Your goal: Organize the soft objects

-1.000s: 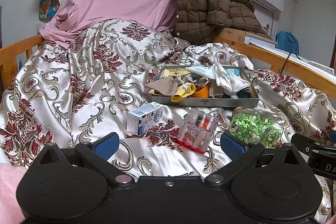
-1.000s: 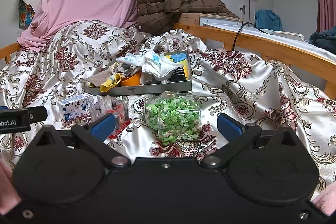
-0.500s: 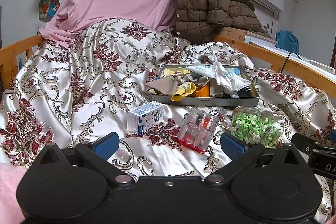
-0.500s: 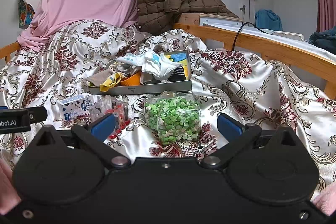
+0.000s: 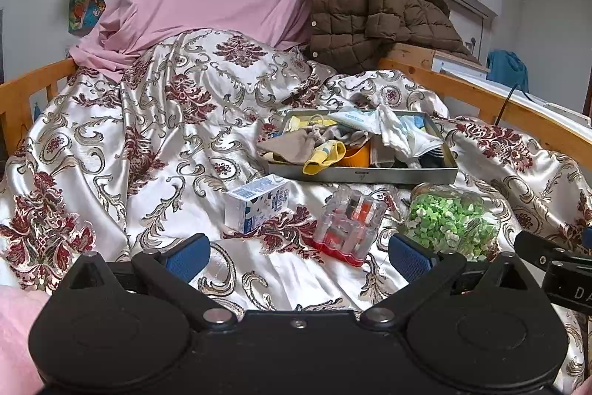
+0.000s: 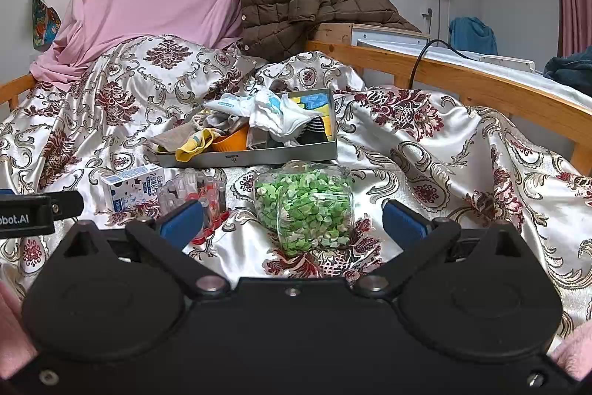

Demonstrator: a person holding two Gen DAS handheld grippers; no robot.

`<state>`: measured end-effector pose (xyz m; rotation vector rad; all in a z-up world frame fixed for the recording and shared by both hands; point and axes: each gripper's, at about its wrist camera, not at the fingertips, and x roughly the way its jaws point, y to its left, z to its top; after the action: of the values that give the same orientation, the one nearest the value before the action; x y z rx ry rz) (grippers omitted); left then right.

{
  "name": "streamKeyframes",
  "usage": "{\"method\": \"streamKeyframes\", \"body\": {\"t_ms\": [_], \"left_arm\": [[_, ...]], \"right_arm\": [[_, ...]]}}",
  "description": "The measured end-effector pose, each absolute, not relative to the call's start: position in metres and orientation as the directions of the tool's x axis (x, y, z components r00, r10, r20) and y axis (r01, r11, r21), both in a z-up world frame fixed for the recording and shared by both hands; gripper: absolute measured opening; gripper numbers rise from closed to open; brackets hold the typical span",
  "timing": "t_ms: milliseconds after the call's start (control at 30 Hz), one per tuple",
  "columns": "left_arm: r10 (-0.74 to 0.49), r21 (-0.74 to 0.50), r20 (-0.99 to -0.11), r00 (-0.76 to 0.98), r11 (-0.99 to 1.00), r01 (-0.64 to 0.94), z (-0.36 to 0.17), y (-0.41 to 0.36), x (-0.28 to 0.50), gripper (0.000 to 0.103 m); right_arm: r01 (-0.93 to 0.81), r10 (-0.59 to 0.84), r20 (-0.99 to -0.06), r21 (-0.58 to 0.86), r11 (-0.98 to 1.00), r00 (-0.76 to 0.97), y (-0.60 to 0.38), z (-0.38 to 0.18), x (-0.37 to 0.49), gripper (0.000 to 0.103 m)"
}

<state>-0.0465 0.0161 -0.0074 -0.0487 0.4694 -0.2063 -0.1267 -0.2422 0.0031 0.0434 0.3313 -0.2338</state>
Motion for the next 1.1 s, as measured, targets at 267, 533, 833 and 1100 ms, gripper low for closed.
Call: {"method": "streamKeyframes", "body": {"t_ms": [267, 533, 833, 1100], "left_arm": [[-0.21, -0.108, -0.464, 0.861, 0.978, 0.18, -0.005, 0.0189, -0.0445, 0.102], [-0.21, -0.107, -0.468, 0.859, 0.978, 0.181, -0.0049, 0.0203, -0.0461, 0.102], [-0.213, -0.101, -0.467, 0.858, 0.977, 0.188, -0.0034, 0.0171, -0.0441, 0.102], [-0.218, -0.085, -0.465, 0.858, 0.976, 0.202, -0.0036, 0.015, -0.0446, 0.102]], "right_arm": [[0.236, -0.222, -0.327, 0.004, 0.972, 0.919, -0.2424, 0.0026, -0.1265, 0.102], [0.238, -0.224, -0.326, 0.004, 0.971, 0.919, -0.2437, 0.0022, -0.1282, 0.102], [0.241, -0.227, -0.324, 0.002, 0.971, 0.918, -0.2453, 0.0017, -0.1293, 0.102], [0.24, -0.227, -0.324, 0.0, 0.971, 0.918, -0.2465, 0.0018, -0.1296, 0.102]]}}
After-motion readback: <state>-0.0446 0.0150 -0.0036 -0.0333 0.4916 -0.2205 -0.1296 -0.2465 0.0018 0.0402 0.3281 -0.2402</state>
